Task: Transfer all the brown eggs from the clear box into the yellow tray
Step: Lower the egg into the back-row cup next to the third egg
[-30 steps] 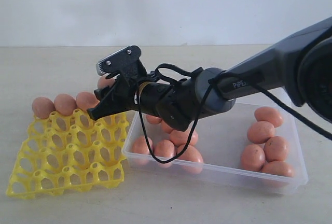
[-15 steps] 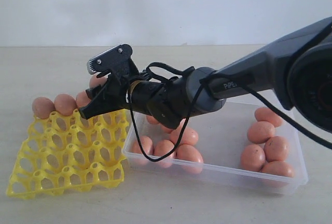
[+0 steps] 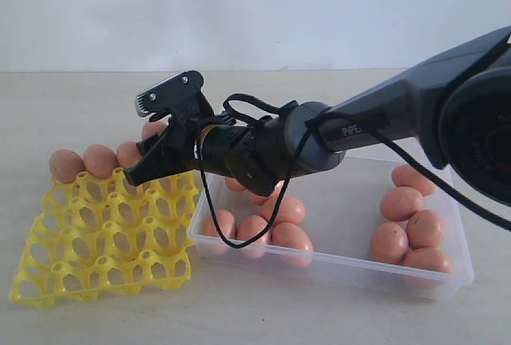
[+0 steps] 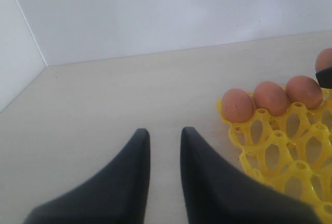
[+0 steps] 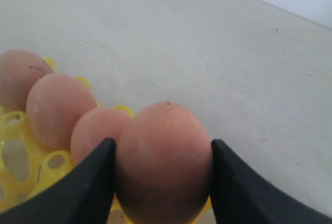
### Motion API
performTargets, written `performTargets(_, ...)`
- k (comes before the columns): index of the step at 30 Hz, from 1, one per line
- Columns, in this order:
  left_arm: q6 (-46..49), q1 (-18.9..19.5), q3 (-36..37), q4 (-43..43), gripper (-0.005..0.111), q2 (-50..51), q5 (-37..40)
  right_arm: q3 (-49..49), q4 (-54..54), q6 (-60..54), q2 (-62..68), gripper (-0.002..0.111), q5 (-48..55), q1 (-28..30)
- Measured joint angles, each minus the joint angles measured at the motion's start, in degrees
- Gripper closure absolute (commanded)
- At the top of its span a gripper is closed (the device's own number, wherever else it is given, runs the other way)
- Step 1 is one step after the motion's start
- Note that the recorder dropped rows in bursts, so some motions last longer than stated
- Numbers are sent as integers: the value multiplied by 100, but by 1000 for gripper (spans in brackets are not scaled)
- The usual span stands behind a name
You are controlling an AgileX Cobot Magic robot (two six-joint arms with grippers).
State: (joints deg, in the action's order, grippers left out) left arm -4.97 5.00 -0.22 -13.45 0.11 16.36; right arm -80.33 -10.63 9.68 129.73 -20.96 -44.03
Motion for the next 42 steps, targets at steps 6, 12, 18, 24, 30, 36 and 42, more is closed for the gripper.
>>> performTargets(6, 0, 0, 0, 0, 85, 0, 0, 0, -14, 49, 0, 108, 64, 0)
performTargets(12, 0, 0, 0, 0, 85, 0, 0, 0, -14, 86, 0, 108, 230, 0)
performTargets(18, 0, 0, 0, 0, 85, 0, 0, 42, -14, 112, -57, 108, 280, 0)
performTargets(24, 0, 0, 0, 0, 85, 0, 0, 159, -35, 101, -70, 108, 232, 0)
performTargets(30, 0, 0, 0, 0, 85, 0, 0, 159, -35, 70, -70, 108, 220, 0)
performTargets(36, 0, 0, 0, 0, 85, 0, 0, 159, -35, 60, -70, 108, -13, 0)
performTargets(42, 0, 0, 0, 0, 85, 0, 0, 159, -35, 60, -70, 108, -36, 0)
